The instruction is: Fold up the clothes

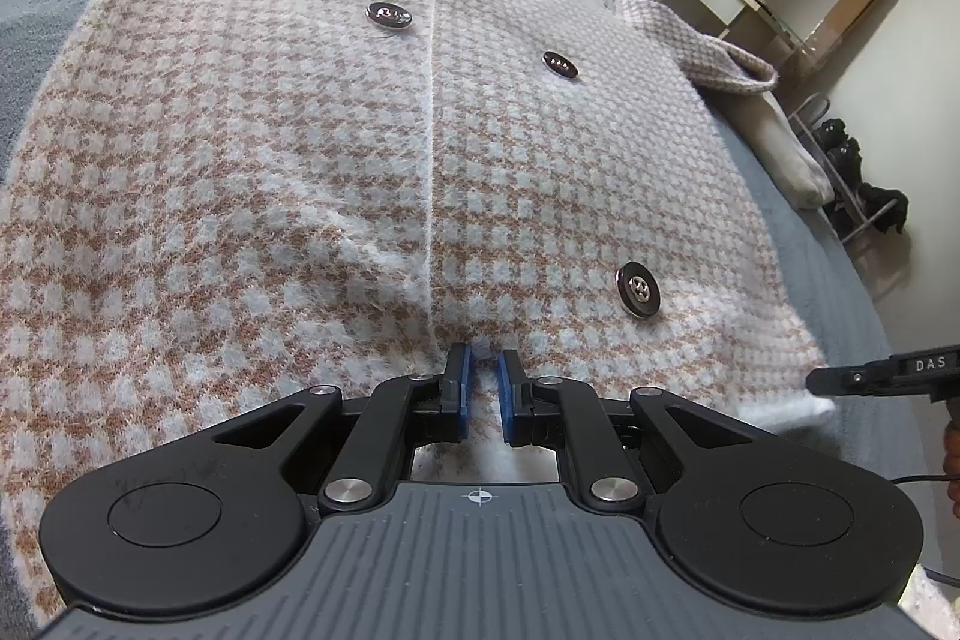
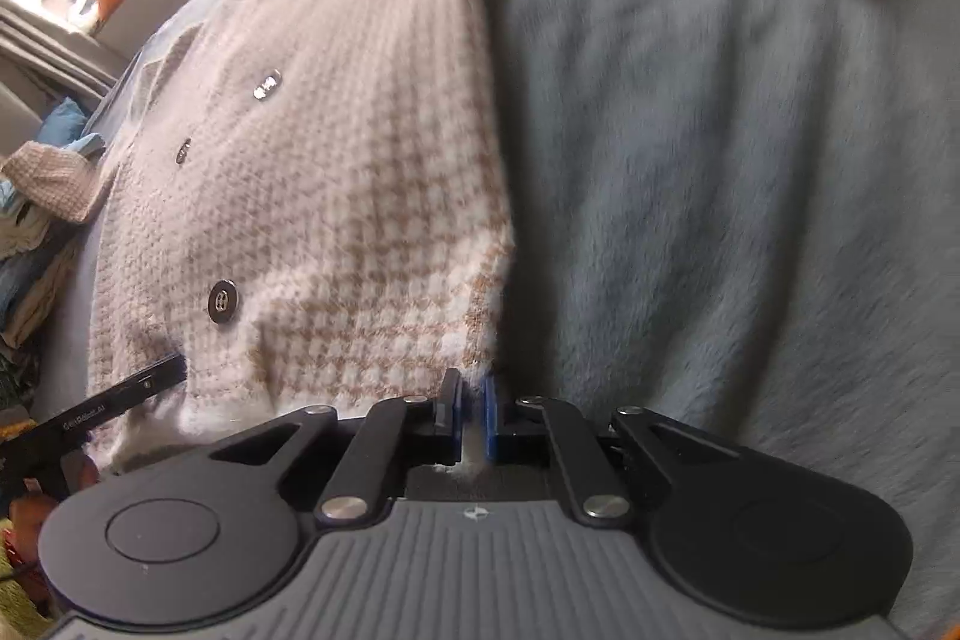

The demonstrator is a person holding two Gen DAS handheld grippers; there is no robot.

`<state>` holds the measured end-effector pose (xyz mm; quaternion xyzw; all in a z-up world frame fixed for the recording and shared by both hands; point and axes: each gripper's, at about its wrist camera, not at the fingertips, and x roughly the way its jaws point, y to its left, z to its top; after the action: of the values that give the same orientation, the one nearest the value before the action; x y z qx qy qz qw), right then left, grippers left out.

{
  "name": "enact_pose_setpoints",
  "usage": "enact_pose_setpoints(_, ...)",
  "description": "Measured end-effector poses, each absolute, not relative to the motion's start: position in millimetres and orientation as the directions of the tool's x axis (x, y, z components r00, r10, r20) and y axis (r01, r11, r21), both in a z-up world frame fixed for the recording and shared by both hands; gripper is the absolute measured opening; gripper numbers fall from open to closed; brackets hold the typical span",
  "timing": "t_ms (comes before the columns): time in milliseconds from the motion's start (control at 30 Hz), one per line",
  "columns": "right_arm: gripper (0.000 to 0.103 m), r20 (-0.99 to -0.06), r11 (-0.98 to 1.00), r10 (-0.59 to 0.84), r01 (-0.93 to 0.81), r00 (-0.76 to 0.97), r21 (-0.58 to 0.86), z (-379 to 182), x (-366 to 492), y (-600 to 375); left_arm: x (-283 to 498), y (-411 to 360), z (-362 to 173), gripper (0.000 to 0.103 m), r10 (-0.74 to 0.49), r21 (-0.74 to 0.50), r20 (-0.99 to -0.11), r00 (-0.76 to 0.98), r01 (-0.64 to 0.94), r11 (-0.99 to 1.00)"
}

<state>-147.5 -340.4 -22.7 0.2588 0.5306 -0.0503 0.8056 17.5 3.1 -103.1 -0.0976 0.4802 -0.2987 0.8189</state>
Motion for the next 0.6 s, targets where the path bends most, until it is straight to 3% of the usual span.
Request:
enact_pose_setpoints(233,0.004,-0.914,0.909,0.100,0.337,0.393,0.245,-33,-147,-332,14,4,-101,0.011,-0.580,-0.440,-0.733,0.355,0.403,0.803)
enact_pose_setpoints(400,0.000,-0.950,0.951,-0.037,0.302,0.309,0.061,-40,-156,-331,11,2,-99,0.011,-0.568,-0.416,-0.740,0.360,0.418,0.807)
enact_pose_setpoints(600,0.000,-0.905,0.957,-0.028,0.272,0.424,0.098,0,-163,-330,3,2,-89,0.012,-0.568,-0.386,-0.726,0.388,0.454,0.803)
